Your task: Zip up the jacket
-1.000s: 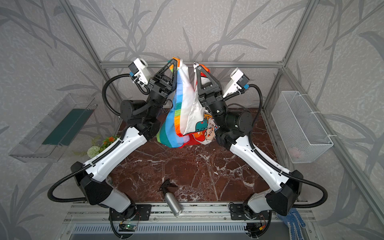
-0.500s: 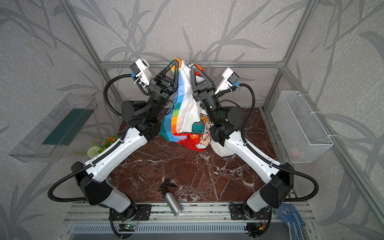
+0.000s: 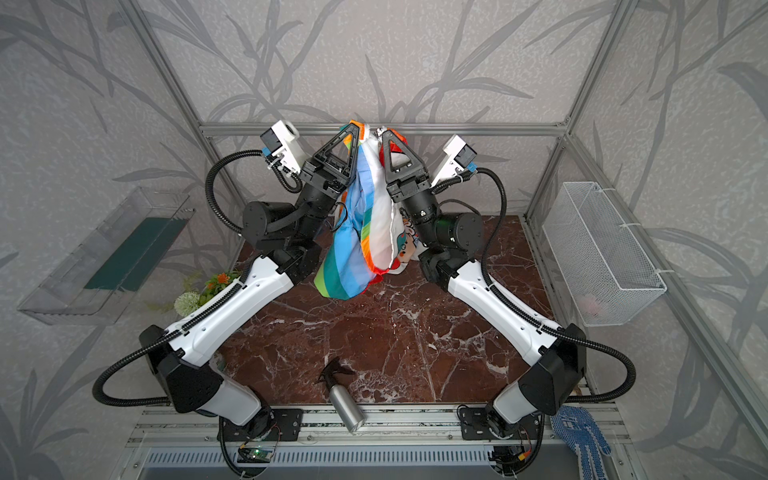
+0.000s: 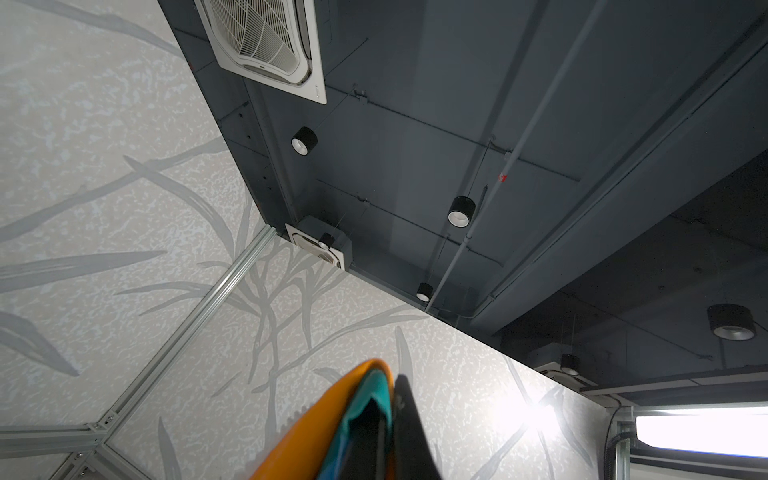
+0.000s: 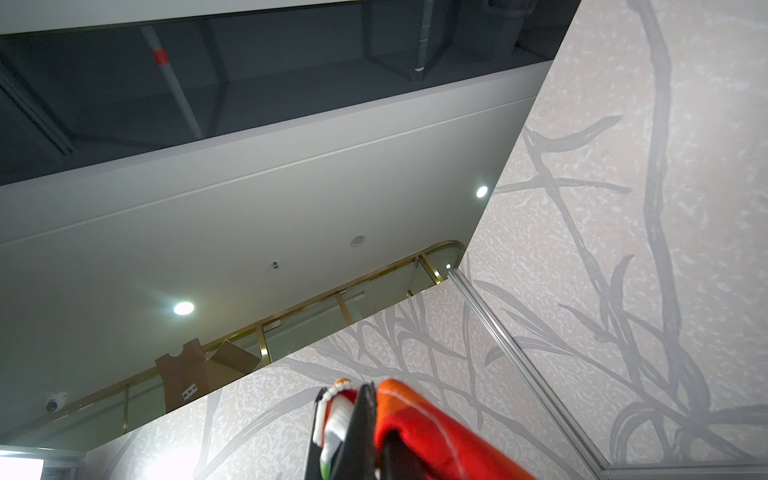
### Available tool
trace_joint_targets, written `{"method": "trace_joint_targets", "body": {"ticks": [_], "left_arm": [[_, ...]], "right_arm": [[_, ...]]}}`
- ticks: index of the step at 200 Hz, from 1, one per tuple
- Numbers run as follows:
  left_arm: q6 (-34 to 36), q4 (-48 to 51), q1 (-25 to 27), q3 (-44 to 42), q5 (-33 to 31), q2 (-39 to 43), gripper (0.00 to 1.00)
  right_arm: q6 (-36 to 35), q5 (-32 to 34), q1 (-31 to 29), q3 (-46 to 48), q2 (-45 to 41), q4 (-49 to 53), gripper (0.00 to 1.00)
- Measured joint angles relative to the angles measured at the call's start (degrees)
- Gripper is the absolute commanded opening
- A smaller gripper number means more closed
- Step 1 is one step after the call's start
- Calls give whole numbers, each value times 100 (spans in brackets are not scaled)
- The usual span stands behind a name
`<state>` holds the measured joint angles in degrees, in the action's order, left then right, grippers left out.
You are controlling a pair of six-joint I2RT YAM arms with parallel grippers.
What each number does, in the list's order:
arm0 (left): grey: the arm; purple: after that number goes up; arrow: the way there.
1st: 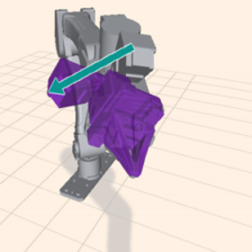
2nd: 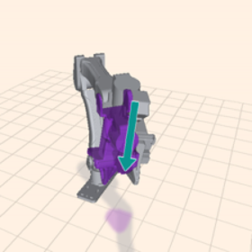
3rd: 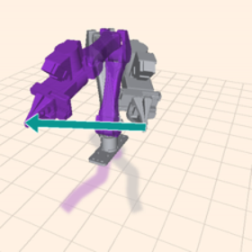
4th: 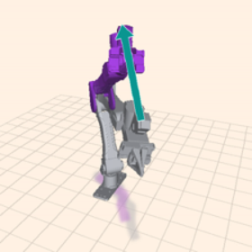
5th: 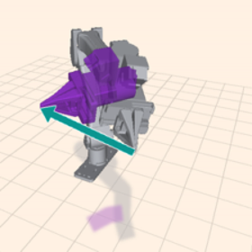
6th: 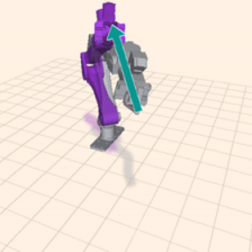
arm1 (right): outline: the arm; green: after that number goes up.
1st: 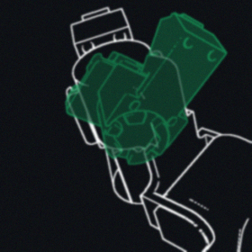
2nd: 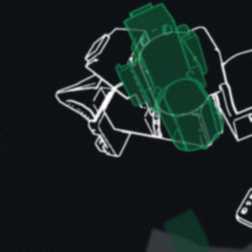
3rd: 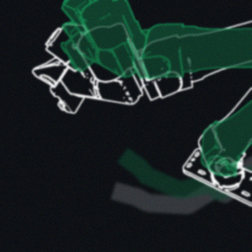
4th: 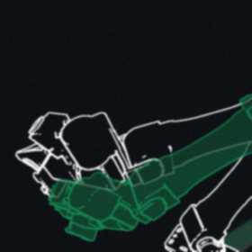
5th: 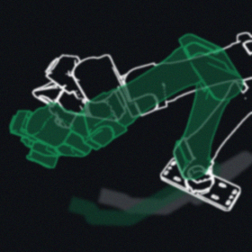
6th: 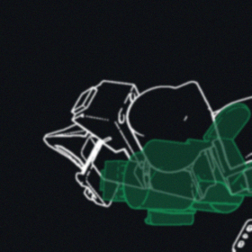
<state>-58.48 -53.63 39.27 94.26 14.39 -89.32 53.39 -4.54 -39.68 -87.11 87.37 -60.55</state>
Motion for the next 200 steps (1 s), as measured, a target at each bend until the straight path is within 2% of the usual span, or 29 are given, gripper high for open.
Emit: {"method": "trace_joint_targets", "body": {"ticks": [133,160,177,200], "left_arm": [[328,284,-92,317,50,-24,0],[372,389,-208,505,94,-24,0],[387,444,-267,621,122,-28,0],[380,490,-297,776,162,-83,0]], "right_arm": [[153,-437,-17,308,-264,-101,0],[-267,-866,-66,216,-586,90,0],[-892,-1193,-164,92,-1016,527,0],[-1589,-1309,-339,68,-1622,682,0]]}}
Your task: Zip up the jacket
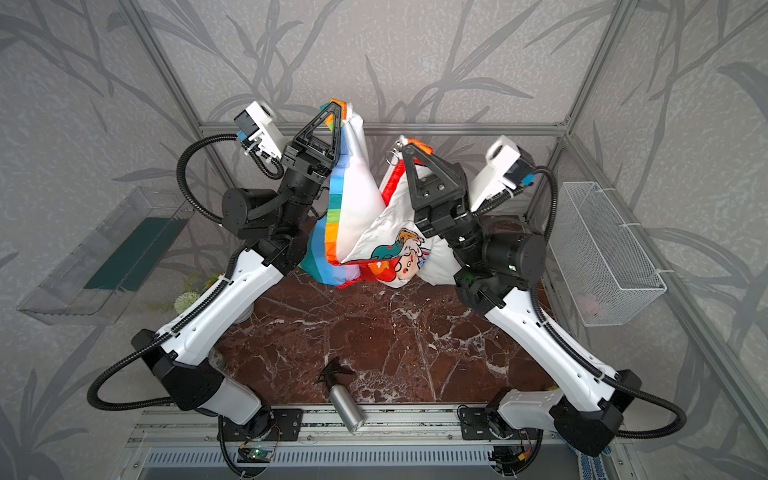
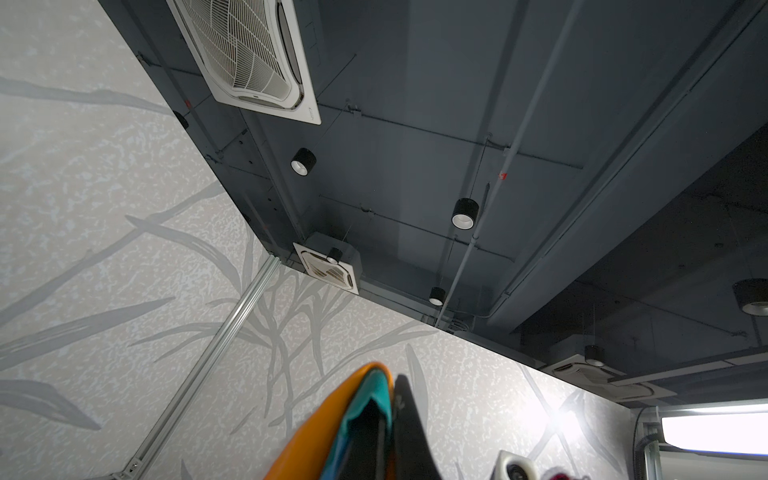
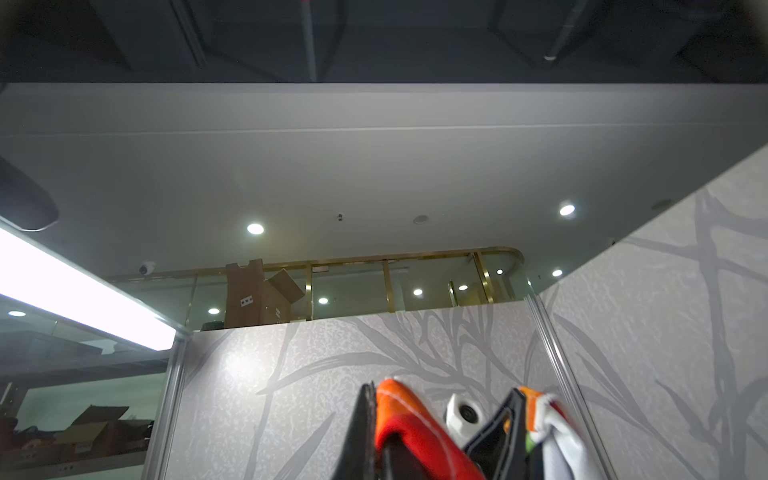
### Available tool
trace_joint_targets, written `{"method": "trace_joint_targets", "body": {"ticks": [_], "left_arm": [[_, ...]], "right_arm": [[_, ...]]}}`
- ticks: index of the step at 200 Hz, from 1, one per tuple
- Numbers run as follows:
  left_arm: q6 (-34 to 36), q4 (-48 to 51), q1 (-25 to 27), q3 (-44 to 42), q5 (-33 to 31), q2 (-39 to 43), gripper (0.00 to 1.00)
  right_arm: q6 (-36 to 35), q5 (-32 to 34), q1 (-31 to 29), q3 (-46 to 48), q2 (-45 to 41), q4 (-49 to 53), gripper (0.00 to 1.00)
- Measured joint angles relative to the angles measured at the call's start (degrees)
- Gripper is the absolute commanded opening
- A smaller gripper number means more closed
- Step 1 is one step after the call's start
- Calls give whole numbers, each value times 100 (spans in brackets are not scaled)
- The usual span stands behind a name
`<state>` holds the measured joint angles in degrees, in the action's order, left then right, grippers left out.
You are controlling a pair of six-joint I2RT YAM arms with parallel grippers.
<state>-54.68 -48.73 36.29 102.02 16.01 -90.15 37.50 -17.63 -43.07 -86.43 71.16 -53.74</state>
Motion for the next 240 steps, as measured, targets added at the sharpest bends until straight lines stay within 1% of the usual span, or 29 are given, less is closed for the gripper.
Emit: {"method": "trace_joint_targets", "body": {"ticks": [19,53,73,86,141,240], "left_arm": [[-63,26,0,138,46,-107,0],[-243,28,44,221,70,-302,0],[-323,31,76,221,68,-389,0],[-350,31,103,229,68,-426,0],[-409,-85,181,678,87,-577,0],[-535,-356,328,710,92,-577,0]], "right_arm": [[-227,-11,-22,-208,-48,-140,0],[-28,66,42,-396,579,-649,0],[66,70,66,-372,1032,-448,0],[122,79,74,-302,1169,-326,0],[214,109,76,-251,1054,-321,0],[192,175,76,-295,1019,-319,0]]}}
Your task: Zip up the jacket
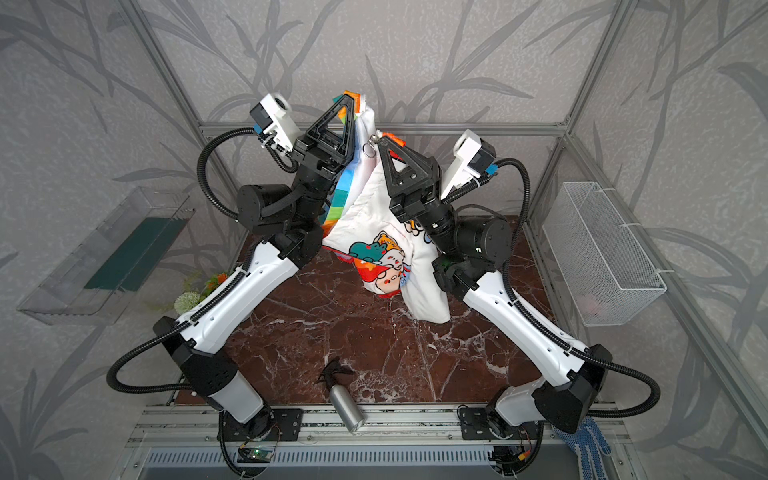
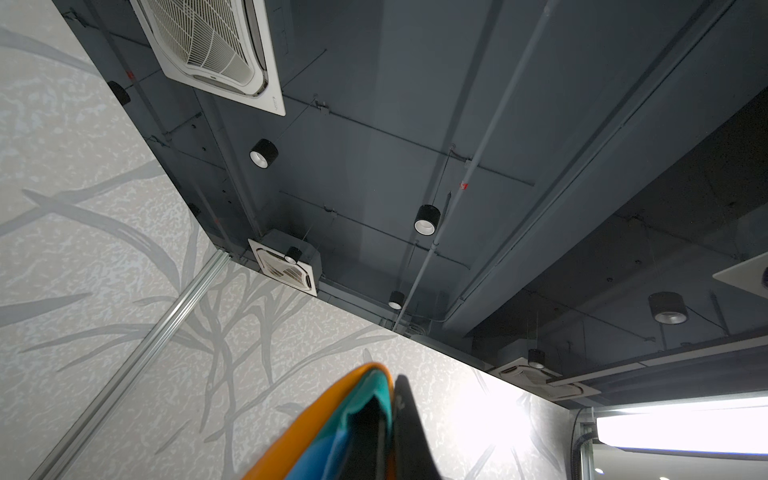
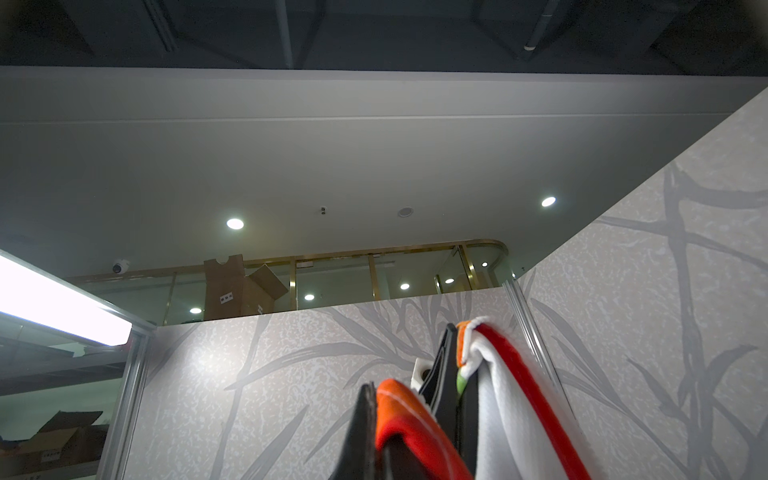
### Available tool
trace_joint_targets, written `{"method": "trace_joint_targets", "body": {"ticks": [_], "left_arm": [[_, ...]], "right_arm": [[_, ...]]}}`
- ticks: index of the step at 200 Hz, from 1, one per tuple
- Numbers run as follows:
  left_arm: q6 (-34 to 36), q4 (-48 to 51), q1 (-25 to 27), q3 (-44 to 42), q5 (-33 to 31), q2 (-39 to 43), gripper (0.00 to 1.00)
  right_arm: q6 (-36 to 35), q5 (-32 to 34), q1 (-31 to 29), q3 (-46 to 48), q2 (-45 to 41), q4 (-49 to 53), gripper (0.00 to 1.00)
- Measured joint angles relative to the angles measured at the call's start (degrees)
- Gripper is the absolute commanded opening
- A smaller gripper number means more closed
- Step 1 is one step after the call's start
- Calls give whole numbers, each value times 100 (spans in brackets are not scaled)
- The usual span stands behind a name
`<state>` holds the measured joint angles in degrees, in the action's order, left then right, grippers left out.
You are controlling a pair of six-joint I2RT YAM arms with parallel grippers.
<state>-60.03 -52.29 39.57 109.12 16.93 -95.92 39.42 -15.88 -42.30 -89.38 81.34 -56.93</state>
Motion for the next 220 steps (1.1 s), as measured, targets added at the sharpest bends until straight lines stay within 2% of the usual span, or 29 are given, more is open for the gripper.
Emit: {"method": "trace_joint_targets", "body": {"ticks": [67,128,220], "left_arm": [[-2,-146,101,-133,-2,4,0],[-94,-400,153,-170,-39,11,0],[-216,-575,232,-247,-81,48,0]], "right_arm": [[109,-22,35,-466,125,-11,0],[496,2,188,-533,487,-188,0],[890,35,256,-584,597,-457,0]]}}
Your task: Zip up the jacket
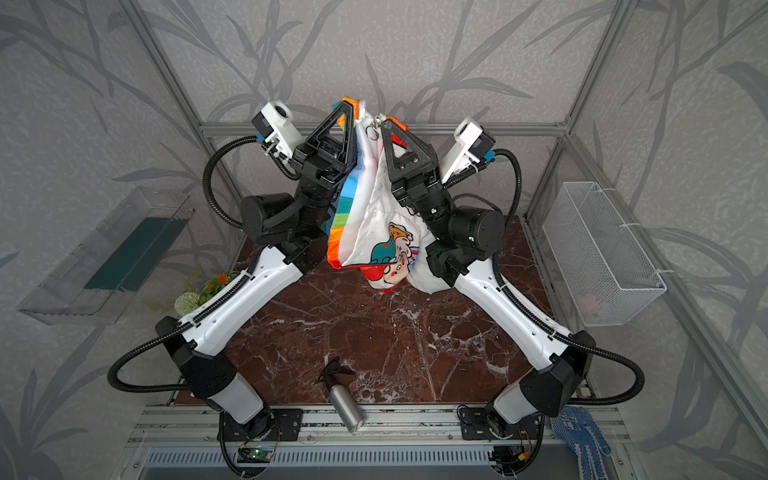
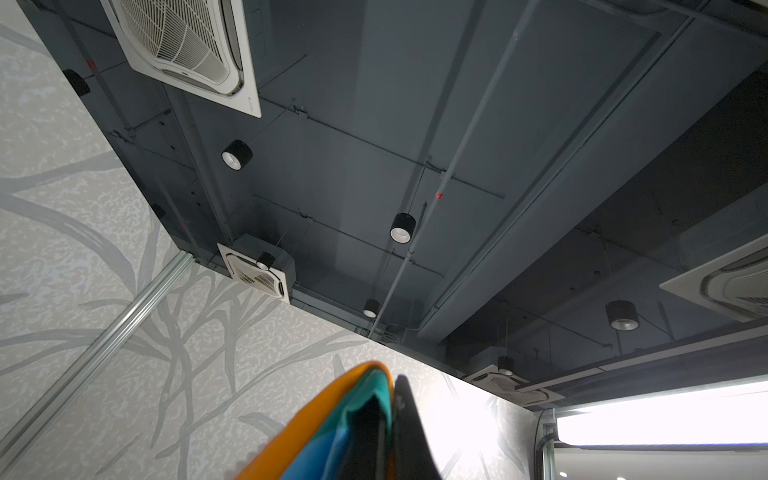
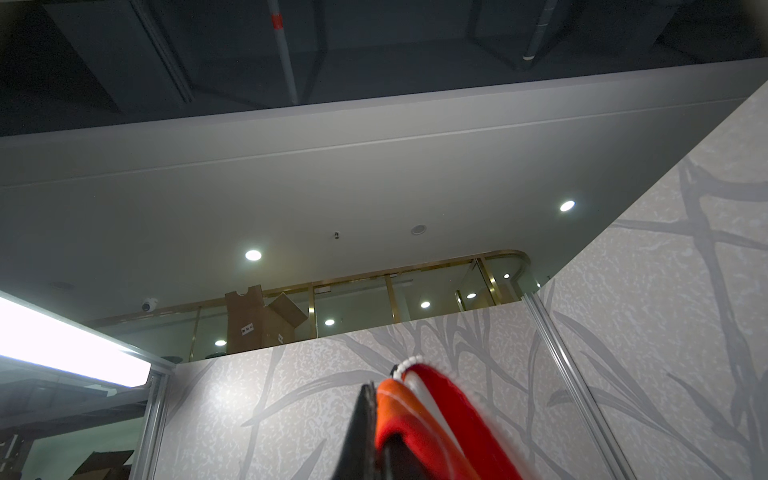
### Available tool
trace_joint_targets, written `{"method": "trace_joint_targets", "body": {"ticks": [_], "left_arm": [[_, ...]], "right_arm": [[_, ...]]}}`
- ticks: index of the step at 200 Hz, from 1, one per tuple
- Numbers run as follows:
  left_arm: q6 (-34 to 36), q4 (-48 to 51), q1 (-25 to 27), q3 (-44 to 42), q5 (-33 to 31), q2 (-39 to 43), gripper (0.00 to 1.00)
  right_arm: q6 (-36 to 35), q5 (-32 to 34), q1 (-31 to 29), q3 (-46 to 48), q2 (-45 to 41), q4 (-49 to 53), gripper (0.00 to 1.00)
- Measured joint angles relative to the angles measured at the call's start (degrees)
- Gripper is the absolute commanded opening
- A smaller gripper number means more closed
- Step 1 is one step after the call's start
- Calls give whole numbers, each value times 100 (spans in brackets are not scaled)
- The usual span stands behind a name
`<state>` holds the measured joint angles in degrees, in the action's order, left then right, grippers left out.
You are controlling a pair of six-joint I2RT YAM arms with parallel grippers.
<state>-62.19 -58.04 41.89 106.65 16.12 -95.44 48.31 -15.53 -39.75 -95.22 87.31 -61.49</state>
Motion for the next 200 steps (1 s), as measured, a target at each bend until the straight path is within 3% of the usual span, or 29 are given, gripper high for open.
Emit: {"method": "trace_joint_targets", "body": {"ticks": [200], "left_arm": [[-42,-26,125,111,-2,-24,0]], "right_arm": [[315,-153,0,-256,195,-37,0]]}}
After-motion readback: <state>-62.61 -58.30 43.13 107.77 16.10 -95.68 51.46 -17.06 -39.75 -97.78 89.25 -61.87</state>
